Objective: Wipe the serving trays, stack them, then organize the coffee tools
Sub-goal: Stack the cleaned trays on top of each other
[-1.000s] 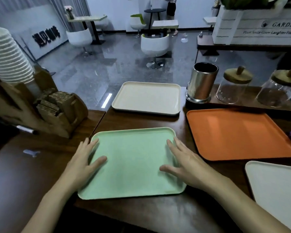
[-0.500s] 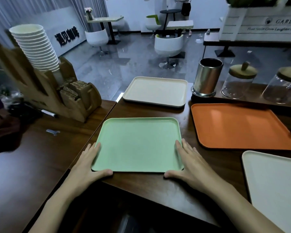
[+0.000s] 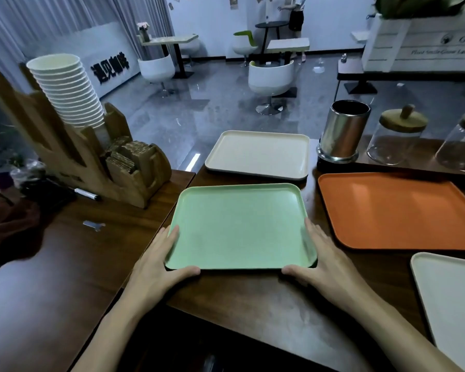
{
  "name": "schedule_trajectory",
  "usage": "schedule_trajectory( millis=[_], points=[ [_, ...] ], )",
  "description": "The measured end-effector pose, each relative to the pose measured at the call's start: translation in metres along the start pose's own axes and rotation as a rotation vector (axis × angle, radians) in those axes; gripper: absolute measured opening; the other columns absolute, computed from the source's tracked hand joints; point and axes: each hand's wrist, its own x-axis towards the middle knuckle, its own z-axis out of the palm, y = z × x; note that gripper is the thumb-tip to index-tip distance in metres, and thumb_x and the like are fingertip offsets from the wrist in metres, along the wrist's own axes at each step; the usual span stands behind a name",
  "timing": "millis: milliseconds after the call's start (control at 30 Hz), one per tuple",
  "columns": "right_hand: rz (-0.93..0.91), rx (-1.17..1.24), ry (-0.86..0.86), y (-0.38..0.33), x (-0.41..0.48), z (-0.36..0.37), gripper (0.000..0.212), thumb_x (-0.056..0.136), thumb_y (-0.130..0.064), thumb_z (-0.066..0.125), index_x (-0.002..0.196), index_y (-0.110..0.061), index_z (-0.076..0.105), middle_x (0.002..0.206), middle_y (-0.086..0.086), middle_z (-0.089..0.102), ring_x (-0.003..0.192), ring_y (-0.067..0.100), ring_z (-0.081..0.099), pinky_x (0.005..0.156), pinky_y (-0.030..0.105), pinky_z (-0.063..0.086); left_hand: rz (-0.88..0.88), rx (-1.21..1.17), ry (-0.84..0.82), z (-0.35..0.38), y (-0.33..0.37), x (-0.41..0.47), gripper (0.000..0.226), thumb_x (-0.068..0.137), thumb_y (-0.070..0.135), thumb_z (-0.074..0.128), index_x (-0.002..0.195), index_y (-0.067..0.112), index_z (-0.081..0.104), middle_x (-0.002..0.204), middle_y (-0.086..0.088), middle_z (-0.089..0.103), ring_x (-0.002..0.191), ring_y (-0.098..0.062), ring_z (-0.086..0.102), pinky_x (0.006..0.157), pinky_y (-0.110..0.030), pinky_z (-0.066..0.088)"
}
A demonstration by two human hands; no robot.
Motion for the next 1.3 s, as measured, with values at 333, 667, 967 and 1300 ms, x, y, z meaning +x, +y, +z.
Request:
schedule_trajectory(
  millis=[333, 667, 967, 1300],
  points=[
    [-0.005, 0.083, 0.167, -0.016, 0.087, -0.035, 0.115, 0.072, -0.048, 0.086, 0.161, -0.027, 0.015, 0.163, -0.012, 0.026, 0.148, 0.004, 0.024, 0.121, 0.03, 0.025, 0.094, -0.161, 0.069, -0.025, 0.025, 0.109, 0.114, 0.053, 0.083, 0.077, 0.153, 0.042, 0.041, 0.161, 0.013, 0.036, 0.149, -0.005, 0.028, 0.122, -0.036, 0.026],
    [0.16, 0.16, 0.25, -0.002, 0.163, -0.043, 0.112, 0.071, -0.043, 0.088, 0.16, -0.024, 0.022, 0.161, -0.003, 0.034, 0.143, 0.015, 0.037, 0.117, 0.031, 0.031, 0.116, -0.181, -0.034, -0.017, 0.045, 0.22, 0.085, 0.074, 0.053, 0.084, 0.148, 0.049, 0.042, 0.151, 0.004, 0.049, 0.133, -0.016, 0.044, 0.106, -0.035, 0.037],
    [0.24, 0.155, 0.281, 0.007, 0.2, -0.037, 0.111, 0.073, -0.043, 0.086, 0.16, -0.023, 0.02, 0.162, -0.001, 0.032, 0.145, 0.017, 0.035, 0.119, 0.033, 0.029, 0.045, -0.25, -0.124, 0.002, 0.036, 0.277, 0.084, 0.061, 0.073, 0.078, 0.136, 0.064, 0.042, 0.148, -0.001, 0.048, 0.135, -0.031, 0.045, 0.11, -0.059, 0.042],
    [0.315, 0.149, 0.24, 0.021, 0.213, -0.037, 0.119, 0.066, -0.053, 0.087, 0.16, -0.033, 0.016, 0.161, -0.004, 0.035, 0.145, 0.018, 0.037, 0.117, 0.037, 0.033, 0.085, -0.245, -0.134, 0.017, 0.036, 0.296, 0.085, 0.07, 0.063, 0.083, 0.143, 0.056, 0.04, 0.151, -0.001, 0.047, 0.139, -0.028, 0.041, 0.115, -0.054, 0.038]
  ],
)
